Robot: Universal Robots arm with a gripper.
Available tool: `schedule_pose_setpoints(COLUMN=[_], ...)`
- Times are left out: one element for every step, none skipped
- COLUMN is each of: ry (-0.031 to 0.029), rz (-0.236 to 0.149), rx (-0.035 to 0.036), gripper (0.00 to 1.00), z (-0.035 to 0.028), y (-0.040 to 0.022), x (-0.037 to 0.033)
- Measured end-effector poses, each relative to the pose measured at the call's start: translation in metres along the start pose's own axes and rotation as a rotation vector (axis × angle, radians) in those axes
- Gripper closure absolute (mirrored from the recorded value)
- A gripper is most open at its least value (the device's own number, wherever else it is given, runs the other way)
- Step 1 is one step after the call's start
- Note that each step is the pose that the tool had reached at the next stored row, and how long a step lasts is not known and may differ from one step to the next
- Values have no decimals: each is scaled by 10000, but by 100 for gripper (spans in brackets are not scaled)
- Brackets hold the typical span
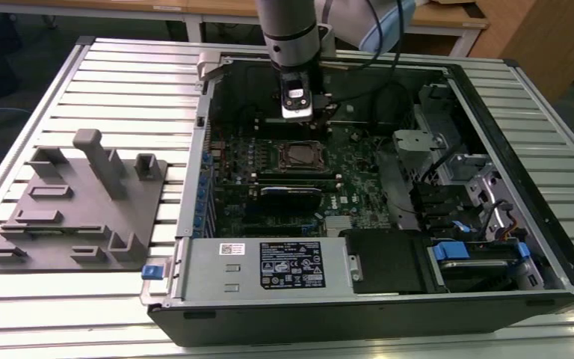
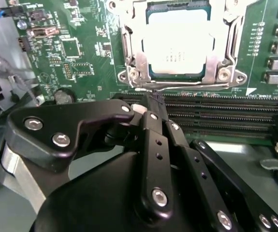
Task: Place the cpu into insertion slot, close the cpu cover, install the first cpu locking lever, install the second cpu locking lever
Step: 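Install the first cpu locking lever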
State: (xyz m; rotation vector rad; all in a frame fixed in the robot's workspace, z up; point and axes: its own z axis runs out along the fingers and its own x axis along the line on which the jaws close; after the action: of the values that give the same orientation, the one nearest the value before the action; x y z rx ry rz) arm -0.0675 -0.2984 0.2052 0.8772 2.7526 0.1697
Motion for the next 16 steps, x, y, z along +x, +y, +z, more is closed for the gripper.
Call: schedule_pose_setpoints(ry=[1, 0, 0, 0, 1, 1, 1, 2, 2, 3, 4, 5, 8, 12, 17, 23], rz=[0, 0, 0, 0, 0, 0, 0, 0, 1, 1, 2, 2, 4, 5, 7, 10], rx=[1, 1, -1, 0, 0, -1, 0, 0, -2, -5, -5, -6, -13, -17, -22, -31], gripper=[89, 89, 89, 89, 89, 89, 89, 89, 89, 89, 89, 89, 89, 89, 89, 89], z=[-20, -43, -63, -83, -104, -125, -147, -167, -186, -206, -225, -245, -265, -286, -305, -324], y=[4, 8, 12, 16, 20, 24, 28, 31, 35, 39, 42, 45, 49, 52, 55, 57], x=[-4, -9, -13, -17, -21, -26, -30, -35, -39, -43, -47, -51, -56, -61, -65, -70])
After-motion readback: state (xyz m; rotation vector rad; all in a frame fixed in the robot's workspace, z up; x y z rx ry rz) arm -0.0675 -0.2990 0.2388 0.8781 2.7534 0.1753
